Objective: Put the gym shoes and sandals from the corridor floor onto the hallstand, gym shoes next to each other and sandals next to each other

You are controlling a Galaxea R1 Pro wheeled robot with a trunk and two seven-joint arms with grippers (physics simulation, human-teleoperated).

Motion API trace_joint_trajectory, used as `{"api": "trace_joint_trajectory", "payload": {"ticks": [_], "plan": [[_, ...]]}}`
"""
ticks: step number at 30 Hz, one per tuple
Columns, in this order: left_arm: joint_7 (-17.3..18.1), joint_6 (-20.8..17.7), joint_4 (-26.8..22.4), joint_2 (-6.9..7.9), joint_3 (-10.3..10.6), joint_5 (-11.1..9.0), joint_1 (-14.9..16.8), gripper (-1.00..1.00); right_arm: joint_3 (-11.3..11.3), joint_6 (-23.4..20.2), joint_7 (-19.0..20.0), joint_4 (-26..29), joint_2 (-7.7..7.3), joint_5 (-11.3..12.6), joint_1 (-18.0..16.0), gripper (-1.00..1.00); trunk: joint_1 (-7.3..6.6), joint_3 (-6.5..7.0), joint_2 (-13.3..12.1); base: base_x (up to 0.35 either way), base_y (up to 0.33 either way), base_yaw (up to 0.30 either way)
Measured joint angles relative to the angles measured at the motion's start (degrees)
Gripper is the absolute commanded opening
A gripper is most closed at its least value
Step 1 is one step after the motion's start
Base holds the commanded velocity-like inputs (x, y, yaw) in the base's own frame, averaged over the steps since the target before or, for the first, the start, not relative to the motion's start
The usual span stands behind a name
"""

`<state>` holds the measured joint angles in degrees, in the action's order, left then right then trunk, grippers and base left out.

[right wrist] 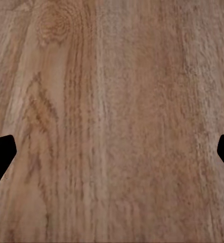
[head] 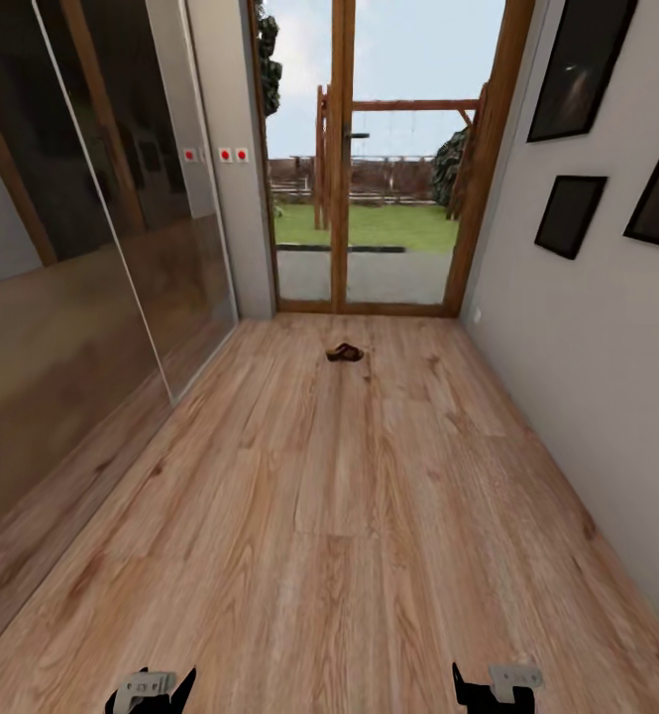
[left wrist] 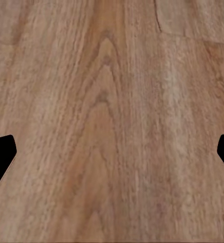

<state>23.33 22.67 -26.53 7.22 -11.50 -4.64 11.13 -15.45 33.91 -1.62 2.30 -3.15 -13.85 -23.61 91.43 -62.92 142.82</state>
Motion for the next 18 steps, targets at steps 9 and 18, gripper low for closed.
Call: {"api": "trace_joint_trajectory", "payload": {"ticks": [9, 18], "plan": [[0.0, 0.07, 0.26, 0.02, -0.13, -0.25, 0.0, 1.0, -0.06, 0.01, 0.02, 0.04, -0.37, 0.11, 0.0, 1.0, 0.0, 0.0, 0.0, 0.34, 0.001, 0.0], [0.0, 0.08, 0.22, 0.07, -0.23, -0.36, 0.0, 1.0, -0.01, 0.04, 0.01, 0.04, -0.39, 0.12, 0.0, 1.0, 0.0, 0.0, 0.0, 0.34, 0.0, 0.0]]}}
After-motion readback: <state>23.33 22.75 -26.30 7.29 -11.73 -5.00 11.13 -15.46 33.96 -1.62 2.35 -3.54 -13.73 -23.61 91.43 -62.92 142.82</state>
